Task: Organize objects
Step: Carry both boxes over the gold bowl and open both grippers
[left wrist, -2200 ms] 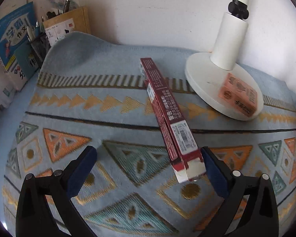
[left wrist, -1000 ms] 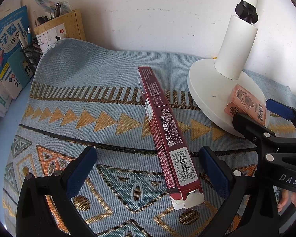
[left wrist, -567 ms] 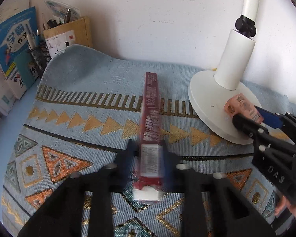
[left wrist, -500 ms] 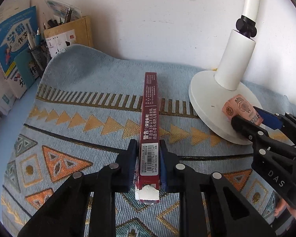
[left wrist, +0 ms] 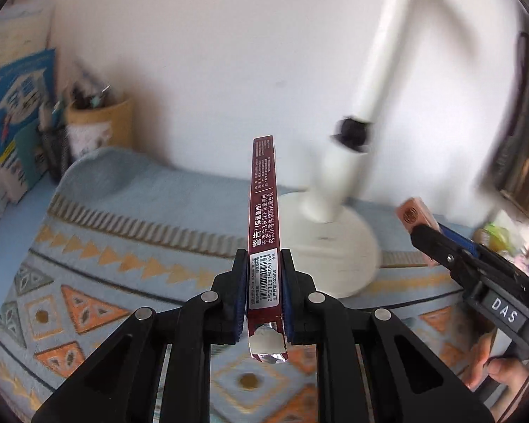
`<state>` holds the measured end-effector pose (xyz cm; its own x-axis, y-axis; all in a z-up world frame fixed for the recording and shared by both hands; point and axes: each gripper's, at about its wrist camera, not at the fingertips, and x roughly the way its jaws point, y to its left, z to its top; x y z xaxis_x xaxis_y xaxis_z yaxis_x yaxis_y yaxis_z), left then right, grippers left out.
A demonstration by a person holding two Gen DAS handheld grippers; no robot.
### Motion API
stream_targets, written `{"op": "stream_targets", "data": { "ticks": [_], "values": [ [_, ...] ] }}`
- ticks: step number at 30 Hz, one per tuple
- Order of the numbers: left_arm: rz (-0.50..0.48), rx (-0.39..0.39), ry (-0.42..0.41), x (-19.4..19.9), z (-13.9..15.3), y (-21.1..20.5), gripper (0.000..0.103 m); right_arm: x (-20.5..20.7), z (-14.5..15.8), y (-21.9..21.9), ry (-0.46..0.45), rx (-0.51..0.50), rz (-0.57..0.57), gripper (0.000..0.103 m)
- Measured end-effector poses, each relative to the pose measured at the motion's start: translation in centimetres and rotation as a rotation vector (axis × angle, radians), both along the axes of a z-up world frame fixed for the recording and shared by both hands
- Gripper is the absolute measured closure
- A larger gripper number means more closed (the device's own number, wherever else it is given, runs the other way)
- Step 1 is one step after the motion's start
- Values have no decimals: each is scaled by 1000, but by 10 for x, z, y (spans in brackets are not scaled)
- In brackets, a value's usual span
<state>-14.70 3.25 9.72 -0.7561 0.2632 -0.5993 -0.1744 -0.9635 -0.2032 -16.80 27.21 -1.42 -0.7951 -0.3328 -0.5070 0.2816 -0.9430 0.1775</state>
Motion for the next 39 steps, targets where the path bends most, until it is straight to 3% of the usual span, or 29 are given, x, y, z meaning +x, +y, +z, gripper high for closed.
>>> {"op": "stream_targets", "data": {
  "ticks": [7,14,19,23,24,25,27,28,29,32,35,37,39],
  "values": [
    [-255,25,47,22,38,101,90,53,48,93,60,26,-208,61],
    [-481,87,3,53,61,218,90,107,51,204,24,18,-427,61],
    [-539,58,-38,61,53,268,90,138,44,238,-10,11,-518,61],
    [-557,-7,-60,61,39,298,89,148,36,250,-51,9,-526,61],
    [-559,-36,-74,61,35,303,87,148,32,251,-72,15,-523,61],
    [-545,-66,-90,60,26,305,74,139,28,239,-86,20,-520,60],
    [-487,-111,-126,54,19,307,70,134,22,233,-108,27,-545,46],
    [-451,-126,-164,49,14,305,67,133,18,230,-111,19,-557,31],
    [-436,-122,-195,46,9,307,66,135,18,232,-98,-1,-549,20],
    [-454,-70,-235,40,6,301,64,135,26,233,-63,-34,-532,0],
    [-454,-92,-205,43,10,299,58,132,32,227,-52,-29,-524,0],
    [-460,-102,-185,47,16,298,44,129,36,223,-50,-41,-516,0],
    [-456,-95,-156,50,26,295,37,130,39,220,-40,-49,-518,0]
  ]
}}
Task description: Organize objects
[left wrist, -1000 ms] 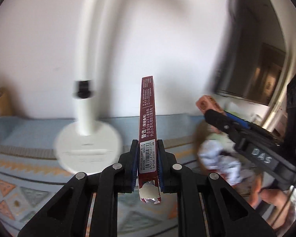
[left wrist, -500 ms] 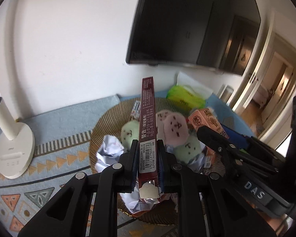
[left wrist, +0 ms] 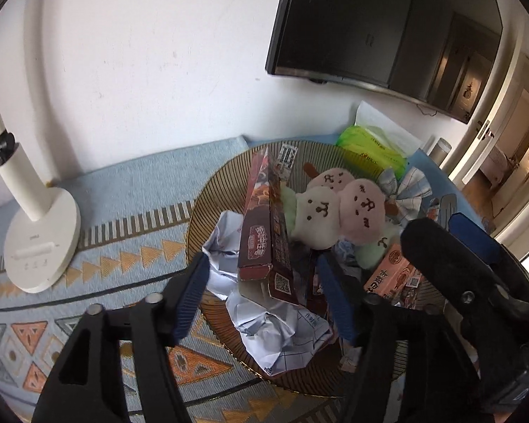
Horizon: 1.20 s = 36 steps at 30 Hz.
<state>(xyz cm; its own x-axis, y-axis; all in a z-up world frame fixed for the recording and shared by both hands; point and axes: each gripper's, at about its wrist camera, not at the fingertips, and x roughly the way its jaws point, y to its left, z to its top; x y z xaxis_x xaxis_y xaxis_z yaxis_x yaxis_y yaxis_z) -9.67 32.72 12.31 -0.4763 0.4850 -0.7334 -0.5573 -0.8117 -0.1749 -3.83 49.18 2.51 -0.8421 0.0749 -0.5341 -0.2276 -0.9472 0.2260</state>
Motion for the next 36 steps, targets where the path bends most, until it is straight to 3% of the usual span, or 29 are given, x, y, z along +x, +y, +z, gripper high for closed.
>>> {"op": "stream_targets", "data": {
  "ticks": [10,18,22,28,32,36],
  "values": [
    [29,20,95,15,37,-27,32,5,28,-29,41,7,26,0],
    [186,-37,149,31,47,-117,25,1,33,-117,56,-17,180,0],
    [289,-72,140,36,33,-176,25,-7,17,-170,23,-34,277,0],
    [379,-98,63,48,-5,-248,25,-4,-18,-235,-67,-28,371,0],
    [408,-136,2,60,-40,-276,25,-3,-57,-252,-198,5,356,0],
    [434,-126,-81,64,-74,-294,25,1,-90,-247,-287,12,304,0]
  ]
}}
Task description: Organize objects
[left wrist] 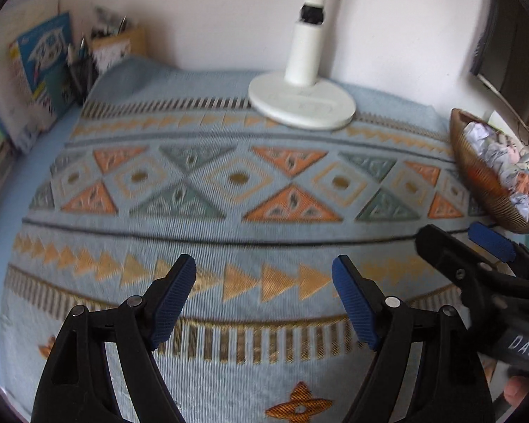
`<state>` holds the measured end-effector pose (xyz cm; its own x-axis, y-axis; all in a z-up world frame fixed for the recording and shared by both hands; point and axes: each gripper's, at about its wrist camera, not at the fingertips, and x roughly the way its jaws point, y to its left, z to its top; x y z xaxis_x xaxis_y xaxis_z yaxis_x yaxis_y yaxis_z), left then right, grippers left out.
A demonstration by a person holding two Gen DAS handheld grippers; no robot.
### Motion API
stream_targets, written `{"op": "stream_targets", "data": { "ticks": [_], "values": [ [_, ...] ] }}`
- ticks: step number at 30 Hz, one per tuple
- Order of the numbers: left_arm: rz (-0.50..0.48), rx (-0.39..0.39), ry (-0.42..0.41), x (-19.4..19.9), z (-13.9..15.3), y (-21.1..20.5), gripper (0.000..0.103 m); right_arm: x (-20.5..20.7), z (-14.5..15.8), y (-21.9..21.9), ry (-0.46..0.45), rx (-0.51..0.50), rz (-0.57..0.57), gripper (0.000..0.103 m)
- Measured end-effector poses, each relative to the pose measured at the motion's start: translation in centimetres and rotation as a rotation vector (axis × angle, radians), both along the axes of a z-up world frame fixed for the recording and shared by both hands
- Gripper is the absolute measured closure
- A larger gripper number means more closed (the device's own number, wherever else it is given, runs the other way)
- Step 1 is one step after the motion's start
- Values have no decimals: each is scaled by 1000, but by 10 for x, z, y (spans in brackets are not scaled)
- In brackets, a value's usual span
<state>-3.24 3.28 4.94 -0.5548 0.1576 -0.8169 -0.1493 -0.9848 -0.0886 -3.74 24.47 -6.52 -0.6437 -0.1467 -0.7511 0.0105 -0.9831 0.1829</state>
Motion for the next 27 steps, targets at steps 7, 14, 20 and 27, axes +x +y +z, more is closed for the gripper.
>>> {"op": "stream_targets", "data": {
  "ticks": [7,14,20,27],
  "values": [
    [-14,-69,32,12,-24,8,8,17,-40,9,-73,152,-52,0],
    [19,-84,31,10,-27,9,0,16,-40,8,-78,183,-48,0],
    [19,-84,31,9,-28,7,0,16,-40,8,-78,183,-48,0],
    [19,-83,31,11,-26,9,0,16,-40,9,-78,183,-48,0]
  ]
}}
